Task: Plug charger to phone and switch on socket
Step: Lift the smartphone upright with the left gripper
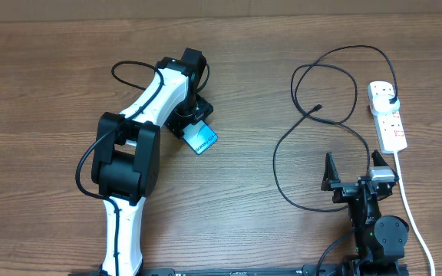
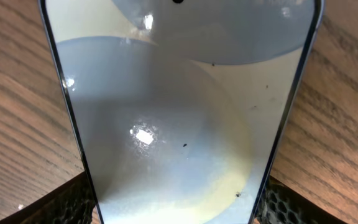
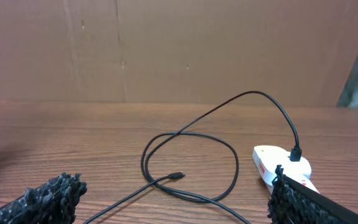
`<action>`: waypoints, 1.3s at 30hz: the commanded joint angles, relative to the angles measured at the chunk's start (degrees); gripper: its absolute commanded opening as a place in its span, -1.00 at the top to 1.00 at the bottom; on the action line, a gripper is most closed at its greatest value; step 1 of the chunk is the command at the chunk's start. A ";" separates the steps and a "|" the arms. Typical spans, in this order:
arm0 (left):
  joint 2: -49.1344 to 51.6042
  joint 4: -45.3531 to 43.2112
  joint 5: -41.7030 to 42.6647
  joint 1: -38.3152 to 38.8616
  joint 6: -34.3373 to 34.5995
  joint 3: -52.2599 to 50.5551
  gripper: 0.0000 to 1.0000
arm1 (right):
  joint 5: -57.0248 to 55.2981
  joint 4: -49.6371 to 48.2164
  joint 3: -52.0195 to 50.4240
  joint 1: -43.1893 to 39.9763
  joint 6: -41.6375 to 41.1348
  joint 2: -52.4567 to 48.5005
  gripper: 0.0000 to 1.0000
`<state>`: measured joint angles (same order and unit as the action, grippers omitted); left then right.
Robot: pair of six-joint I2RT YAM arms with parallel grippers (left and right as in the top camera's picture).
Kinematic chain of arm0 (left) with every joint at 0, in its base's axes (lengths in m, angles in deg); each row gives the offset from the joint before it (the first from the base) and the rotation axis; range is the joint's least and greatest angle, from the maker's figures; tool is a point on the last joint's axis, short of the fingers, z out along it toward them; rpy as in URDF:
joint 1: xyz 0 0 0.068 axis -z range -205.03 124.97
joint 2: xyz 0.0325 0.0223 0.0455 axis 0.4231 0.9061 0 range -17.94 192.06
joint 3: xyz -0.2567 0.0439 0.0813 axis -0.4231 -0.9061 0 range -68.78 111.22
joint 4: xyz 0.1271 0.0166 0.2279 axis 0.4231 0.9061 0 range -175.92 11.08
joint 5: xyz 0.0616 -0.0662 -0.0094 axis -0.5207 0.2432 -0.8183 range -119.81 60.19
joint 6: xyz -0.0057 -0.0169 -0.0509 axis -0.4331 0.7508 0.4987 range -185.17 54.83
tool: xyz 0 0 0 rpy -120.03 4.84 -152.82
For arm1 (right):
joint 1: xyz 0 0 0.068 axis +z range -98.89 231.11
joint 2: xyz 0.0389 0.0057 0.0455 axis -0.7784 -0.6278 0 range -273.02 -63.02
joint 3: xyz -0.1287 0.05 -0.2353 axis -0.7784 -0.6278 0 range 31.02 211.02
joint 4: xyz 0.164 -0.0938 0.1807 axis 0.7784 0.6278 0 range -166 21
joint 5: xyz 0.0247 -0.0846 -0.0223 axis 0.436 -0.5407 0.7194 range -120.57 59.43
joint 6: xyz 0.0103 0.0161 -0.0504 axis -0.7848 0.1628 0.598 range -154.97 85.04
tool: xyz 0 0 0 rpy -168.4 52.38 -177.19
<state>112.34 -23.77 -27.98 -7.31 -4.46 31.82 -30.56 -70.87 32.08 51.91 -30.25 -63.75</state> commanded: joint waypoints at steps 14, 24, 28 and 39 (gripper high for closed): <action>3.30 9.90 -3.54 -0.50 -12.33 8.24 -0.47 | 0.13 -0.35 -0.61 0.22 0.28 0.57 -1.00; 3.30 21.29 10.88 -1.90 -22.25 20.57 -0.46 | 0.13 -0.35 -0.61 0.22 0.28 0.57 -1.00; 3.30 24.92 20.52 -2.93 -26.73 23.06 -0.47 | 0.13 -0.35 -0.61 0.22 0.28 0.57 -1.00; 3.30 34.71 39.60 -6.95 -40.83 23.32 -0.45 | 0.13 -0.35 -0.61 0.22 0.28 0.57 -1.00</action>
<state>115.86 10.22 1.94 -12.65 -38.29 53.52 -30.59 -70.85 32.08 51.91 -30.25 -63.75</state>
